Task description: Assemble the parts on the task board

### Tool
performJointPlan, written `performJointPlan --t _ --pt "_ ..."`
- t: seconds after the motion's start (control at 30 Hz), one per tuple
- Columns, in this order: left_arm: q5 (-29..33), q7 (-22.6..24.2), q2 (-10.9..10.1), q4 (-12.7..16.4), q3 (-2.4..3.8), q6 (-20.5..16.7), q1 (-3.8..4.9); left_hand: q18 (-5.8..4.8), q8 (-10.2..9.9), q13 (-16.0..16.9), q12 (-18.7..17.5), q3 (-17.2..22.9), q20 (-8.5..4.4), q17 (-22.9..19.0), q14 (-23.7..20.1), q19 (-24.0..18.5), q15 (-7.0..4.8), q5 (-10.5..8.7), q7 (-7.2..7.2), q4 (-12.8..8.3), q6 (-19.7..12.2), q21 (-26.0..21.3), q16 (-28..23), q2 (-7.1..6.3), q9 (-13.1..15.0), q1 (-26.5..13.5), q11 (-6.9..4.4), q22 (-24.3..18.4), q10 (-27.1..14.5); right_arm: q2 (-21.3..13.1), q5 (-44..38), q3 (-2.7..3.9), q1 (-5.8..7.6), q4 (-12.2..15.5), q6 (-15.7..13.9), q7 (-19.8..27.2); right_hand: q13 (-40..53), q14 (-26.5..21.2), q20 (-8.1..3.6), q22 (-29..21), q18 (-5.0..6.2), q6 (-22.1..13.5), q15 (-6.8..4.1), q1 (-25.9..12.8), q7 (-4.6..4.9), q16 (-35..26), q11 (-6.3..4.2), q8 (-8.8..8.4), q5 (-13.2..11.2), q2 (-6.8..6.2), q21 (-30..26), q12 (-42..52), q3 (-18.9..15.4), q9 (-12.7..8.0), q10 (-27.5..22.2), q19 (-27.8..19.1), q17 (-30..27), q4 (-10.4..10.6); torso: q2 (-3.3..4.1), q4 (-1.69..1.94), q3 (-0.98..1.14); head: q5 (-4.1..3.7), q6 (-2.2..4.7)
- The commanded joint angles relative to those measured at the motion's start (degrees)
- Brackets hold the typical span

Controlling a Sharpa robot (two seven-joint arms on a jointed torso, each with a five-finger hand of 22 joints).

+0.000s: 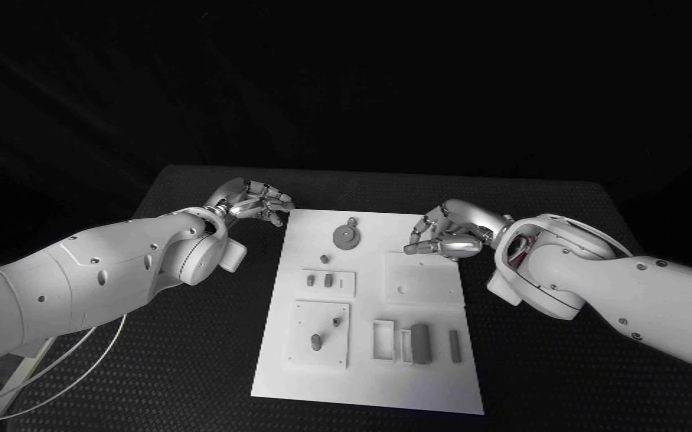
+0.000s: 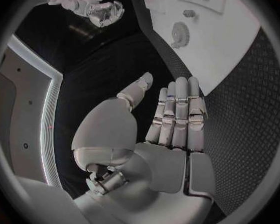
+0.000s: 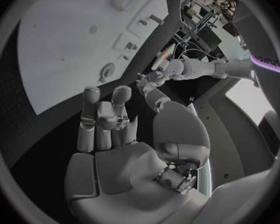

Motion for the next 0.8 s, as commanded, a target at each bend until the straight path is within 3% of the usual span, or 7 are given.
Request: performJointPlan --t 0.03,0.23,0.43,0.6,0.8 --pt "0.68 0.39 0.17 0.01 0.03 0.66 -0.01 -0.24 0.03 0.01 -0.21 -0.34 0.18 0.06 -0.04 -0.32 0.41 -0.07 -0.16 -0.03 -0.40 0.09 -0.29 0.26 -0.08 -0.14 0.11 -0.10 -0.41 -0.73 5.47 -0.10 0.26 0.37 15.73 -8.71 4.00 -0.25 -0.23 1.09 0.43 0.56 -0.34 -2.70 -0.13 0.98 -0.09 0.36 -0.03 0.73 0.47 4.30 -0.02 0.62 -2.66 0.51 0.84 2.05 -0.12 -0.38 0.12 -0.53 0.32" --pt "0.69 0.39 0.18 0.15 0.02 0.73 -0.39 -0.24 0.03 0.01 -0.19 -0.38 0.18 0.09 -0.05 -0.32 0.42 -0.08 -0.16 0.01 -0.40 0.10 -0.31 0.30 -0.09 -0.24 0.11 -0.11 -0.41 -2.34 9.05 -0.92 0.26 1.75 22.23 -14.96 7.04 1.10 -1.06 1.23 0.43 1.75 -0.88 -6.86 -0.69 2.44 -0.62 1.19 -0.01 0.22 1.29 8.53 0.39 2.19 -3.71 0.97 4.26 5.42 -0.27 -0.57 0.30 -0.56 -0.10" --pt "0.72 0.40 0.04 0.24 0.01 0.60 -0.65 -0.24 0.03 0.01 -0.19 -0.41 0.19 0.10 -0.05 -0.32 0.42 -0.08 -0.16 0.03 -0.41 0.10 -0.32 0.30 -0.09 -0.31 0.11 -0.12 -0.41 -3.94 11.21 -2.70 0.26 3.54 23.07 -20.12 7.57 1.92 -1.57 1.26 0.43 1.87 -1.08 -9.41 -0.89 3.02 -0.82 1.25 -0.01 -1.24 1.74 9.63 0.61 2.92 -3.85 1.09 6.13 7.34 -0.25 -0.50 0.14 -0.81 -0.52" --pt "0.73 0.43 0.03 0.38 0.01 0.55 -0.73 -0.24 0.03 0.01 -0.18 -0.42 0.19 0.11 -0.04 -0.32 0.42 -0.08 -0.16 0.03 -0.40 0.10 -0.32 0.31 -0.09 -0.34 0.11 -0.12 -0.41 -4.83 10.56 -4.09 0.27 4.52 24.96 -22.62 7.50 1.66 -1.88 1.22 0.43 0.57 -0.78 -10.82 -0.52 3.00 -0.49 0.39 0.01 -3.09 1.96 9.82 1.77 3.11 -4.30 0.87 6.11 9.06 -0.13 -0.56 0.15 -1.05 -0.73" --pt "0.73 0.44 -0.01 0.57 0.01 0.62 -0.76 -0.24 0.04 0.01 -0.18 -0.45 0.19 0.12 -0.04 -0.32 0.42 -0.08 -0.16 0.04 -0.41 0.11 -0.33 0.29 -0.10 -0.40 0.11 -0.13 -0.42 -4.83 9.90 -5.65 0.27 4.55 24.33 -22.95 7.42 1.77 -1.96 1.26 0.43 0.98 -0.79 -11.45 -0.58 3.11 -0.53 0.51 0.01 -3.45 2.24 10.05 2.56 3.55 -4.38 0.76 6.55 10.13 -0.15 -0.57 0.01 -1.62 -1.06"
